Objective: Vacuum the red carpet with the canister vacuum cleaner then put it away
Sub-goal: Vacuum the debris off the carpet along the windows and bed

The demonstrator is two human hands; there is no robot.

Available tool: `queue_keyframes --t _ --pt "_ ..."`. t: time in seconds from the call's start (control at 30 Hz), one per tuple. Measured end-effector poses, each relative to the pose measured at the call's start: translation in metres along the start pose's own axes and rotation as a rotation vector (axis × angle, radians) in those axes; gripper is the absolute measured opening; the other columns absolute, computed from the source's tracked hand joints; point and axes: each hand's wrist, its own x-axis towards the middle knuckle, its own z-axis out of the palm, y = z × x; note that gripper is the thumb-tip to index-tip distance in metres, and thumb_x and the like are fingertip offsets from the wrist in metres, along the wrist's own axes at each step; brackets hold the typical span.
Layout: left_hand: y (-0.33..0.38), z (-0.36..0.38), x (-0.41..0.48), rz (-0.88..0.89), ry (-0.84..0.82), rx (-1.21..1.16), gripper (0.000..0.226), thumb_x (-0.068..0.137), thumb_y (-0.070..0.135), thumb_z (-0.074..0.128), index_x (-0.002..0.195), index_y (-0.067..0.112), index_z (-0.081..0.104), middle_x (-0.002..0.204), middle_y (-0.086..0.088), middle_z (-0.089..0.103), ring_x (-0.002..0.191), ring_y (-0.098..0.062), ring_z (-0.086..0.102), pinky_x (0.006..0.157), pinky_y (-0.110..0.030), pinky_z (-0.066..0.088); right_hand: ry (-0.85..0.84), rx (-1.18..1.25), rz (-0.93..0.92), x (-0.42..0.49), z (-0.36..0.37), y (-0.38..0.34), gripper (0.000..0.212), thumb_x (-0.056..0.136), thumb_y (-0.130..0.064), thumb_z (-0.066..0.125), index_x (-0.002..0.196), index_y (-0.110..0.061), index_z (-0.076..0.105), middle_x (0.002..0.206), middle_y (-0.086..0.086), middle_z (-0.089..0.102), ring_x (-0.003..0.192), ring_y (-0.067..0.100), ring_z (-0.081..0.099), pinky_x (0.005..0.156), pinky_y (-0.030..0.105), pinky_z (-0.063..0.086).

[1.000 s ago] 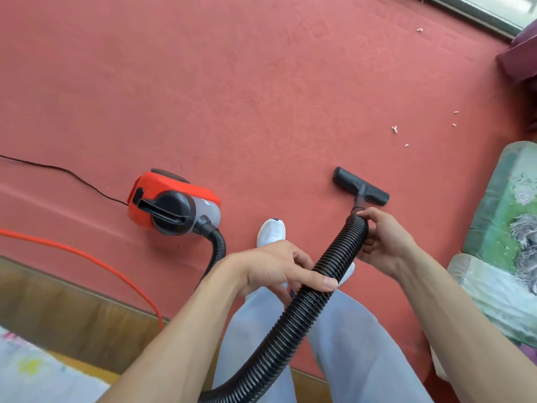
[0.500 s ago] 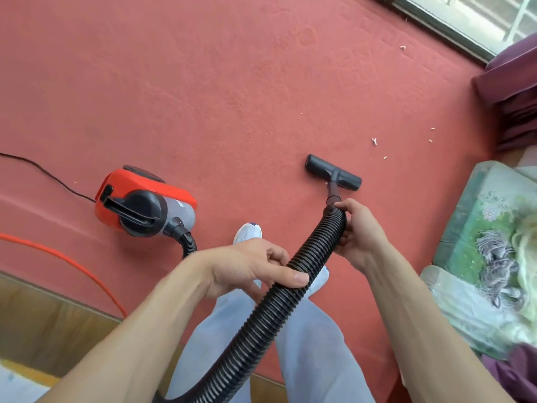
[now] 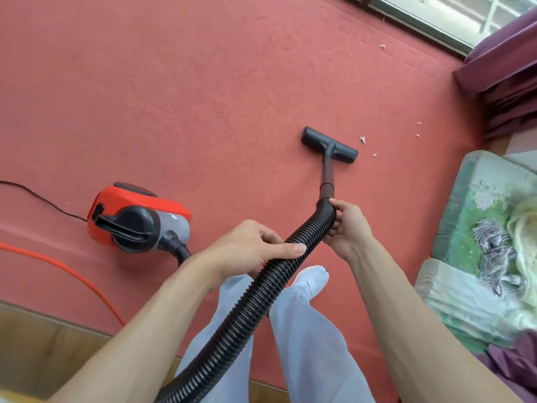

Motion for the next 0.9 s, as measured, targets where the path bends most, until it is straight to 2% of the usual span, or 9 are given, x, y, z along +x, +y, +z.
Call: queue_keyframes --t 0.1,0.2,0.37,0.47,0.57,0.67,0.73,0.83,0.9 --pt "-0.002 0.017 0.000 0.011 0.024 -0.037 0.036 0.076 0.046 0.081 0.087 0.013 0.075 0.073 0.000 0.072 0.067 -0.012 0.066 0.055 -0.020 0.048 0.043 0.038 -0.049 0.000 -0.003 -0.003 0.055 0.073 -0.024 0.067 0.121 0.002 0.060 0.090 0.018 0.062 0.075 0.026 0.054 0.056 0.027 0.046" --pt "0.004 0.016 -0.010 0.011 -0.069 -0.066 0.034 0.077 0.037 0.083 0.094 0.010 0.072 0.075 0.000 0.072 0.074 -0.015 0.068 0.058 -0.021 0.052 0.069 0.106 -0.070 -0.016 -0.011 -0.005 0.051 0.069 -0.024 0.067 0.112 0.001 0.061 0.089 0.019 0.059 0.079 0.027 0.050 0.058 0.030 0.041" --pt "0.026 -0.006 -0.027 0.057 -0.141 0.036 0.038 0.074 0.042 0.080 0.091 0.008 0.076 0.073 0.003 0.067 0.064 -0.005 0.060 0.057 -0.014 0.045 0.032 0.184 0.038 -0.047 -0.030 0.007 0.035 0.076 -0.026 0.067 0.104 -0.007 0.059 0.088 0.018 0.048 0.060 0.021 0.042 0.059 0.028 0.040" --pt "0.036 -0.018 -0.029 0.055 -0.161 0.106 0.032 0.072 0.045 0.077 0.079 0.013 0.076 0.068 0.007 0.065 0.055 -0.001 0.056 0.055 -0.013 0.042 0.017 0.240 0.078 -0.050 -0.028 0.019 0.039 0.083 -0.025 0.065 0.112 0.000 0.061 0.088 0.016 0.050 0.059 0.019 0.043 0.059 0.029 0.045" --pt "0.035 -0.022 -0.024 0.031 -0.158 0.148 0.043 0.070 0.049 0.077 0.083 0.008 0.077 0.071 0.002 0.065 0.062 -0.007 0.058 0.062 -0.023 0.046 0.006 0.244 0.055 -0.040 -0.016 0.019 0.052 0.084 -0.027 0.066 0.125 0.005 0.059 0.094 0.016 0.056 0.060 0.019 0.047 0.053 0.025 0.049" --pt "0.030 -0.012 -0.013 0.002 -0.070 0.130 0.036 0.082 0.045 0.076 0.085 0.010 0.077 0.062 0.007 0.061 0.054 -0.004 0.054 0.058 -0.018 0.045 0.037 0.247 0.018 -0.025 -0.004 0.008 0.041 0.088 -0.027 0.064 0.119 0.000 0.060 0.075 0.009 0.059 0.046 0.013 0.045 0.041 0.019 0.043" --pt "0.024 0.001 -0.004 -0.003 -0.024 0.101 0.036 0.085 0.045 0.075 0.091 0.009 0.076 0.062 0.007 0.066 0.052 -0.004 0.058 0.054 -0.018 0.046 0.071 0.235 -0.014 -0.016 -0.001 -0.003 0.031 0.090 -0.024 0.062 0.114 -0.006 0.058 0.062 0.004 0.053 0.038 0.010 0.041 0.035 0.016 0.035" --pt "0.022 0.018 0.007 0.026 -0.037 0.052 0.036 0.081 0.047 0.077 0.097 0.015 0.075 0.084 -0.003 0.078 0.075 -0.015 0.071 0.066 -0.026 0.055 0.115 0.216 -0.083 -0.012 -0.005 -0.028 0.036 0.090 -0.018 0.062 0.121 0.000 0.056 0.083 0.013 0.061 0.054 0.019 0.054 0.039 0.021 0.044" --pt "0.031 0.022 0.009 0.069 -0.056 0.006 0.038 0.077 0.048 0.079 0.098 0.016 0.076 0.087 -0.003 0.078 0.079 -0.017 0.071 0.072 -0.032 0.055 0.140 0.230 -0.126 -0.015 -0.012 -0.045 0.037 0.090 -0.016 0.060 0.123 0.000 0.055 0.091 0.016 0.063 0.063 0.024 0.059 0.050 0.029 0.051"
